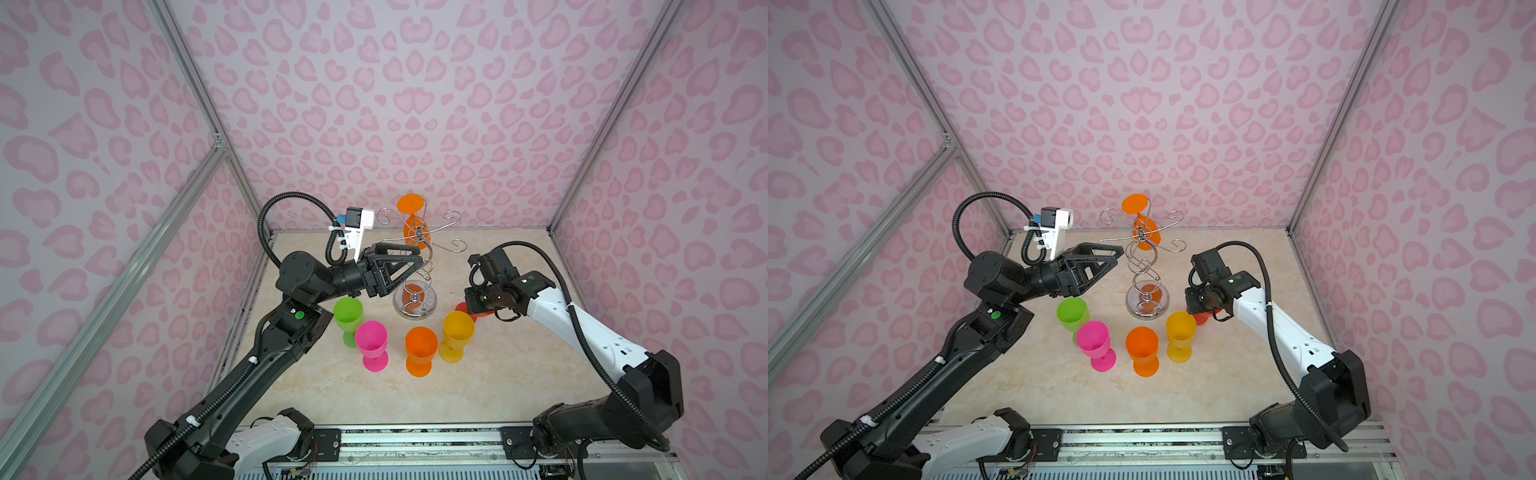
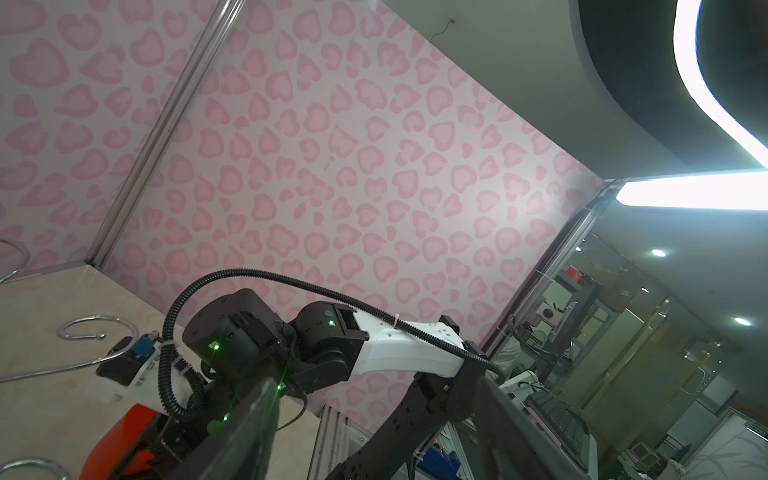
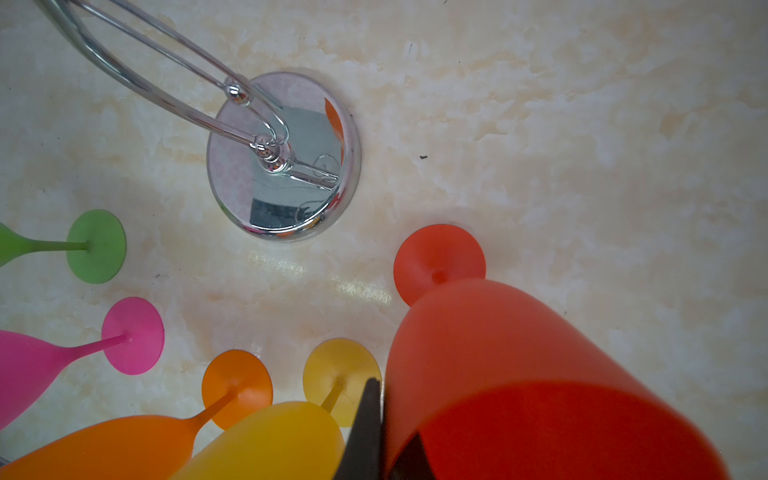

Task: Take the wine glass off the wine glass rack
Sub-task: 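Lower the red glass to the table with the right gripper while the left draws back, then open the right gripper off the red glass and lift away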

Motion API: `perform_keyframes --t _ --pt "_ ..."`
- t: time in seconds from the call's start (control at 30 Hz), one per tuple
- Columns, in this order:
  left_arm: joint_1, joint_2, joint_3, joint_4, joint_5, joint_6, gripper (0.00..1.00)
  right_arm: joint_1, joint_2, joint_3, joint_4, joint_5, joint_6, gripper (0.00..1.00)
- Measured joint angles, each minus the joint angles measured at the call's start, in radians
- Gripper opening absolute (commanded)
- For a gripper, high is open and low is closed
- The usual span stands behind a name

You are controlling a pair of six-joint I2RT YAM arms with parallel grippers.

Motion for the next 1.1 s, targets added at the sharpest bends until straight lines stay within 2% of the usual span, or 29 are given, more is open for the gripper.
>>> perform_keyframes --t 0.47,0.7,1.1 --pt "0.000 0.000 0.000 -0.024 0.000 0.012 0.76 0.023 0.074 0.064 -0.059 0.026 -0.016 0.20" --pt "0.000 0.001 0.003 -0.036 0.002 0.018 0.76 0.028 0.040 0.078 -0.063 0.026 -0.015 0.28" --pt "0.000 0.015 0.014 -0.041 0.007 0.022 0.76 0.029 -0.040 0.096 -0.061 -0.001 -0.006 0.33"
